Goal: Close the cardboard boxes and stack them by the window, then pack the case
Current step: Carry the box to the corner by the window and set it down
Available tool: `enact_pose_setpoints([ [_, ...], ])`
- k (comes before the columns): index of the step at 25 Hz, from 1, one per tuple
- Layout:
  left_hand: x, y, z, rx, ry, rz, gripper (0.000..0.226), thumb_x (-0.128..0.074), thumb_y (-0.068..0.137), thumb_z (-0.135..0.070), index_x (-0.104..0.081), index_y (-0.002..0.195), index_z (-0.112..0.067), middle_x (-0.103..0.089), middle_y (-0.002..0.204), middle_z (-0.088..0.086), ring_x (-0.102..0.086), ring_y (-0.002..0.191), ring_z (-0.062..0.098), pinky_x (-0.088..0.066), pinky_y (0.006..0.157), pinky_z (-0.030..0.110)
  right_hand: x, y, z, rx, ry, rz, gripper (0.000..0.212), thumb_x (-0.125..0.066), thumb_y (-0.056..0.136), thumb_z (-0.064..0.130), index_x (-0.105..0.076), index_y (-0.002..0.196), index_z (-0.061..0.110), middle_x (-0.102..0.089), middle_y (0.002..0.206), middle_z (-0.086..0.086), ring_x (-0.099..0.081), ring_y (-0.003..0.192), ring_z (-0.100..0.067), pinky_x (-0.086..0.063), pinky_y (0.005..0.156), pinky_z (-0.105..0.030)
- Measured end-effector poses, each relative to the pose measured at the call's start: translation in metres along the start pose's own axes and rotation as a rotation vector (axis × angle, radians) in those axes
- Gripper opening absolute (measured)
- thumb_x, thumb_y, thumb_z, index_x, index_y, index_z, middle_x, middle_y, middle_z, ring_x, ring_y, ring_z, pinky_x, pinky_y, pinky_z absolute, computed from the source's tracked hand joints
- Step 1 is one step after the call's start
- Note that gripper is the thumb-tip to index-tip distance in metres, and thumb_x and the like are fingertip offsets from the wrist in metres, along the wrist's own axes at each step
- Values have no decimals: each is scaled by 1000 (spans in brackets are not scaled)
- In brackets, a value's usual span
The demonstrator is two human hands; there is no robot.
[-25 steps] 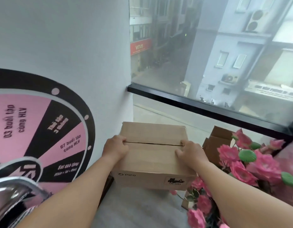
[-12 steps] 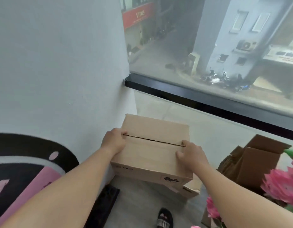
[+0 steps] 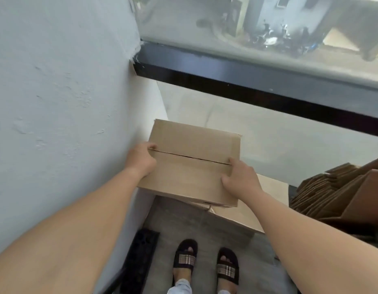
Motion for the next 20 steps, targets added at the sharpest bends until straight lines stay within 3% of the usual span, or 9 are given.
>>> enact_pose_setpoints([
  [4, -22, 48, 34, 14, 6, 38, 55, -55, 79, 1, -66, 127, -23, -65, 129, 7, -60, 115, 31, -45, 93, 27, -45, 31, 10, -16, 37, 46, 43, -57, 81, 24, -54, 123, 19, -61, 114, -10, -56, 98, -33, -38, 74, -33],
  [8, -59, 73, 58, -14, 50, 120, 56, -58, 82, -2, -59, 133, -26, -64, 125, 7, -62, 89, 28, -54, 76, 31, -87, 45, 1, -28, 4, 85, 38, -57, 84, 19, -51, 121, 15, -54, 104, -9, -54, 93, -33, -34, 72, -32],
  [11, -72, 82, 64, -62, 43, 93, 57, -61, 79, 0, -57, 131, -24, -64, 127, 2, -62, 101, 31, -52, 88, 34, -94, 49, -3, -31, -5, 11, 44, -59, 85, 17, -50, 129, 15, -44, 98, -3, -55, 97, -34, -37, 73, -33],
  [14, -78, 80, 66, -74, 66, 111, 57, -61, 79, -1, -55, 131, -24, -64, 126, 2, -61, 101, 30, -48, 87, 32, -99, 42, -4, -58, -8, 16, 45, -59, 87, 19, -50, 132, 16, -41, 97, -2, -52, 94, -30, -39, 76, -32],
  [20, -72, 70, 37, -137, 238, 202, 46, -65, 86, -22, -57, 130, -11, -55, 129, 14, -54, 118, 36, -46, 98, 38, -78, 25, -12, -66, 36, 91, 52, -61, 91, 32, -49, 139, 17, -55, 115, -8, -56, 111, -33, -42, 89, -35],
])
Point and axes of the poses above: each hand's wrist, its own y-axis towards the middle knuckle, its own x-axis out of the back of the hand, z = x × y, the point moved 9 cm from there along y, towards the middle knuckle
